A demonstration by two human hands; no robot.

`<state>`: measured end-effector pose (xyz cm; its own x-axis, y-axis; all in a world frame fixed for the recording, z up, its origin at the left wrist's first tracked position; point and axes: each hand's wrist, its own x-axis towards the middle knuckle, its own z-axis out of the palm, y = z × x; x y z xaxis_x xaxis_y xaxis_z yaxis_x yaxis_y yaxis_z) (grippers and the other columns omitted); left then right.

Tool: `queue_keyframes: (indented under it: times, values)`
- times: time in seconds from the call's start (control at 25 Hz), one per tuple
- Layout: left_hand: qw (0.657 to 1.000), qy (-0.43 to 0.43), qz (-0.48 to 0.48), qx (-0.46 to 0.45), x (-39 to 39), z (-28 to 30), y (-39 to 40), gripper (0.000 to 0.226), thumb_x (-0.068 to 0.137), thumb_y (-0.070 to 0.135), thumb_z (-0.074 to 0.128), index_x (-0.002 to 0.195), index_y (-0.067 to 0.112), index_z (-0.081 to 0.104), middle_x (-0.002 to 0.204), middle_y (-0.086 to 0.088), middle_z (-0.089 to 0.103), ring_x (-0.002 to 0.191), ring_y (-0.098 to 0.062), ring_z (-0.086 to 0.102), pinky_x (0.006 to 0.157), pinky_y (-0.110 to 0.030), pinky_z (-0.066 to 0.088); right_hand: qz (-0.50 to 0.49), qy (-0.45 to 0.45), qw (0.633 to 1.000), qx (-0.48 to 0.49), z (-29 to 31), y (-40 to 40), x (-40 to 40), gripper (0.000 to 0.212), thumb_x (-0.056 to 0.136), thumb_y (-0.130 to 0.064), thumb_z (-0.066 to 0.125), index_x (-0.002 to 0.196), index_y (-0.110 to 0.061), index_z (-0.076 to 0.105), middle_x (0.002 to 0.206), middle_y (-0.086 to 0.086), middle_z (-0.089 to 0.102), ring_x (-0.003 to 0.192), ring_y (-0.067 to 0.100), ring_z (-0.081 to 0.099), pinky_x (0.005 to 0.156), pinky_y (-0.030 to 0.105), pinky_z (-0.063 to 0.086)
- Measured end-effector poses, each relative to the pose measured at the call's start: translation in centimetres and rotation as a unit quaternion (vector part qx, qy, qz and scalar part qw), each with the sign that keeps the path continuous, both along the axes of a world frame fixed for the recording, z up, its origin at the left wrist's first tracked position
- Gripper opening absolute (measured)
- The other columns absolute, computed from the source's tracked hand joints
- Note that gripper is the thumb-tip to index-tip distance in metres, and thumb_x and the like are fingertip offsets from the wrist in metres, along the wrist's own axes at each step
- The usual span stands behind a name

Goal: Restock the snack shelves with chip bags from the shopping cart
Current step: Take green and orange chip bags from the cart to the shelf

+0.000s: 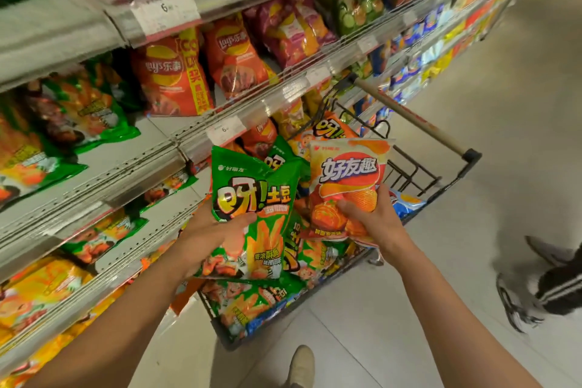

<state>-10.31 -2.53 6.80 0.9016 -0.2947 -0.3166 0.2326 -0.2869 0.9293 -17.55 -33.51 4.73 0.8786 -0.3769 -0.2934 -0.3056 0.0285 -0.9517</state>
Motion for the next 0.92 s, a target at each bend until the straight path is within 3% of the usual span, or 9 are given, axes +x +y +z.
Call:
queue_keyframes:
  times: [0.08,0.2,0.36,0.48,0.56,0.64,0.8,0.92]
  values:
    - [1.0,-0.023,-0.005,0.012,-1.0,0.7,1.6,0.041,0.08,0.032,0.083,0.117,0.023,0.066,0.09,0.014,0.076,0.075,0.01,0.069,0.059,-0.007,0.049,-0.001,-0.017,1.0,0.006,0.7,1.7,-1.5,0.08,0.076,-0.037,0.085,0.141,-0.036,0.039,0.125,-0.004,0.067,0.109,0.019,0.069,0.093,0.045,0.059]
    - [0.999,-0.044,-0.007,0.016,-3.1,2.2,5.9,0.033,0.077,0.041,0.084,0.104,0.026,0.071,0.084,0.008,0.078,0.078,-0.004,0.073,0.056,-0.013,0.051,0.0,-0.038,0.999,0.002,1.7,5.3,-3.8,0.079,0.077,-0.036,0.085,0.143,-0.036,0.04,0.129,-0.001,0.066,0.11,0.022,0.07,0.09,0.045,0.061]
    - [0.996,-0.087,-0.034,0.007,-7.3,2.7,15.0,0.041,0.069,0.059,0.081,0.105,0.045,0.07,0.092,0.025,0.076,0.081,0.008,0.07,0.066,-0.014,0.049,-0.017,-0.069,0.997,0.004,2.8,13.5,-7.7,0.081,0.08,-0.023,0.083,0.148,-0.031,0.041,0.131,0.001,0.065,0.103,0.016,0.072,0.073,0.03,0.062]
    - [0.998,-0.057,0.017,0.015,-10.2,1.5,22.1,0.056,0.056,0.069,0.081,0.106,0.047,0.068,0.086,0.028,0.075,0.077,0.013,0.067,0.067,-0.019,0.046,0.012,-0.086,0.996,0.015,3.2,20.8,-10.6,0.074,0.08,-0.015,0.081,0.145,-0.029,0.046,0.128,0.002,0.067,0.097,0.014,0.074,0.07,0.032,0.062]
    - [0.997,-0.056,0.046,0.01,-12.6,1.3,26.4,0.039,0.061,0.062,0.083,0.096,0.053,0.07,0.079,0.028,0.075,0.072,0.013,0.068,0.057,-0.013,0.05,0.047,-0.069,0.996,0.014,3.4,25.1,-12.3,0.071,0.079,-0.017,0.082,0.14,-0.03,0.05,0.126,0.004,0.069,0.102,0.022,0.074,0.075,0.041,0.063]
    - [0.996,-0.059,0.065,-0.018,-15.6,1.9,31.2,0.034,0.067,0.053,0.084,0.097,0.045,0.071,0.079,0.029,0.074,0.069,0.011,0.069,0.05,-0.006,0.049,0.075,-0.06,0.995,0.004,3.7,29.2,-13.4,0.068,0.072,-0.023,0.085,0.132,-0.034,0.056,0.124,0.004,0.07,0.105,0.024,0.072,0.083,0.043,0.062]
    - [0.988,-0.047,0.144,-0.008,-20.6,1.2,41.0,0.024,0.081,0.025,0.085,0.099,0.028,0.071,0.077,0.014,0.077,0.069,-0.002,0.07,0.056,-0.013,0.052,0.182,-0.053,0.982,0.006,3.5,37.3,-12.6,0.067,0.066,-0.024,0.085,0.128,-0.034,0.061,0.123,0.007,0.072,0.108,0.029,0.071,0.091,0.05,0.059]
    - [0.969,-0.022,0.246,-0.005,-25.3,0.7,48.4,0.038,0.08,0.021,0.086,0.114,0.017,0.07,0.101,-0.001,0.079,0.089,-0.017,0.073,0.081,-0.036,0.06,0.284,-0.062,0.957,0.014,2.3,45.5,-10.7,0.061,0.068,-0.024,0.084,0.125,-0.031,0.063,0.119,0.003,0.074,0.106,0.023,0.071,0.086,0.041,0.062]
